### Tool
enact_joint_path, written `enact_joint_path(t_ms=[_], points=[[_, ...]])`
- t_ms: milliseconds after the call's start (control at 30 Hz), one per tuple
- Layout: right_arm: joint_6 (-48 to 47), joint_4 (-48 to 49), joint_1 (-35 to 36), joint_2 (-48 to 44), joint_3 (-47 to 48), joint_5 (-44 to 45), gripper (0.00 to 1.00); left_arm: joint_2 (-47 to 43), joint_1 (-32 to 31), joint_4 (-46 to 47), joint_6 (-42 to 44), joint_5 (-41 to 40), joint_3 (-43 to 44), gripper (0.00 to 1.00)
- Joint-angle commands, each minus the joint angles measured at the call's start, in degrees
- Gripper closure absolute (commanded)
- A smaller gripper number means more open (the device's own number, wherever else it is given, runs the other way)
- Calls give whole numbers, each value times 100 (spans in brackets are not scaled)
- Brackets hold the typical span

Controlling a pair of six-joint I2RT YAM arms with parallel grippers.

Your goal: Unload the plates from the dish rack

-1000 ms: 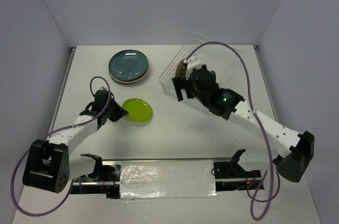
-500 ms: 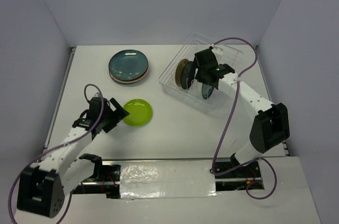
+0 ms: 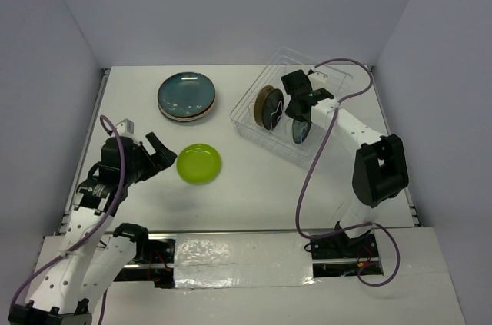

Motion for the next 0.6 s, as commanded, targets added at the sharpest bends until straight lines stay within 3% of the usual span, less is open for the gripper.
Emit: enact_joint_path(t_ms=[0,167,333,433,467,500,567], points=[[247,59,-17,-329,47,94,88,76,-27,-212,277,-72,33,0],[221,7,-9,-918,64,59,100,164,-27,-273,294,-81,172,1],[-16,-29,70,-1419,293,77,100,295,-27,-343,259,-90,664,1],[-972,356,167,-1823,372,-440,100,462,-27,-388,128,68,1067,0],[-1880,550,315,-2015,372,-816,100,515,-27,-440,6,112,1183,1],[-2402,691,421,-2096,346,-1768,100,620,-27,-466,-83,130,1314,1],[-3664,509,1163,-2114,477,-2067,100,708,-27,-493,-311,296,1684,0]])
